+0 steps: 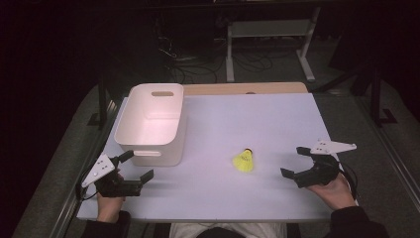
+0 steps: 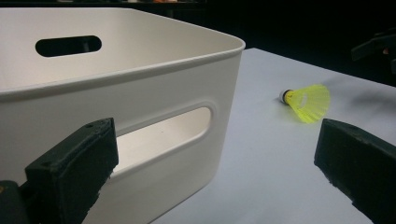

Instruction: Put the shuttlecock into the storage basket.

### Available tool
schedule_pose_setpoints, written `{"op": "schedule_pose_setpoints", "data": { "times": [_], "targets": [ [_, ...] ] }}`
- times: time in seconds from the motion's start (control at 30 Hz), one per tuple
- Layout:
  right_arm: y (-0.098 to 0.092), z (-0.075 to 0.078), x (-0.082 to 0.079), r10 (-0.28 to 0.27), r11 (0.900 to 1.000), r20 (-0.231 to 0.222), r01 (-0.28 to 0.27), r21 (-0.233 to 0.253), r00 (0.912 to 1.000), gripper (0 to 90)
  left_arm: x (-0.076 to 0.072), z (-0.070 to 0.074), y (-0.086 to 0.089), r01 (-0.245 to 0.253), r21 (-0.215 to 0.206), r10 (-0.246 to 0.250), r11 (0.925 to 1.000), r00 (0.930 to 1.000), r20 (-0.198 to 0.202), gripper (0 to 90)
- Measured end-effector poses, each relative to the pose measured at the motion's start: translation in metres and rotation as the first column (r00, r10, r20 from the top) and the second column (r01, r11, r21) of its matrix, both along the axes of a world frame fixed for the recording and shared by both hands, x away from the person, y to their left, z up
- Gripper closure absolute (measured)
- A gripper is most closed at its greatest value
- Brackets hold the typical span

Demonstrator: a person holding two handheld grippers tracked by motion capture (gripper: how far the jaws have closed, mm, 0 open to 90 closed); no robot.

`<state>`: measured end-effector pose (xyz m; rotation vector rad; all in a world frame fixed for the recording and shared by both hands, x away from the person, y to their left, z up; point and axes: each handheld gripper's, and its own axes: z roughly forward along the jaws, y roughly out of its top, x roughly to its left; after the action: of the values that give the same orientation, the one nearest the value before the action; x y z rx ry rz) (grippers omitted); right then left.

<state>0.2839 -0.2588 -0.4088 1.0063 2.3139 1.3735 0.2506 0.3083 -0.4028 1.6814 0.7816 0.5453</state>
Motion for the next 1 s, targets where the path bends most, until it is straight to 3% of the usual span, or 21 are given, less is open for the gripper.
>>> {"op": "schedule_pose_setpoints", "data": {
  "times": [0.4, 0.67, 1.0],
  "targets": [
    [0.008, 0.009, 0.002, 0.028, 0.999, 0.011, -0.028, -0.019, 0.9995, 0.0, -0.001, 0.0, 0.0, -0.009, 0.005, 0.009, 0.9999, 1.0, 0.0, 0.0],
    [0.015, 0.014, 0.005, 0.054, 0.996, -0.004, -0.054, -0.07, 0.9986, 0.0, -0.001, 0.0, 0.0, -0.006, 0.008, 0.006, 0.9999, 1.0, 0.002, 0.0],
    [0.018, 0.023, 0.013, 0.107, 0.992, -0.025, -0.109, -0.068, 0.994, 0.0, -0.002, 0.0, 0.0, -0.004, 0.004, 0.004, 1.0, 1.0, 0.001, 0.0]
  ]
}}
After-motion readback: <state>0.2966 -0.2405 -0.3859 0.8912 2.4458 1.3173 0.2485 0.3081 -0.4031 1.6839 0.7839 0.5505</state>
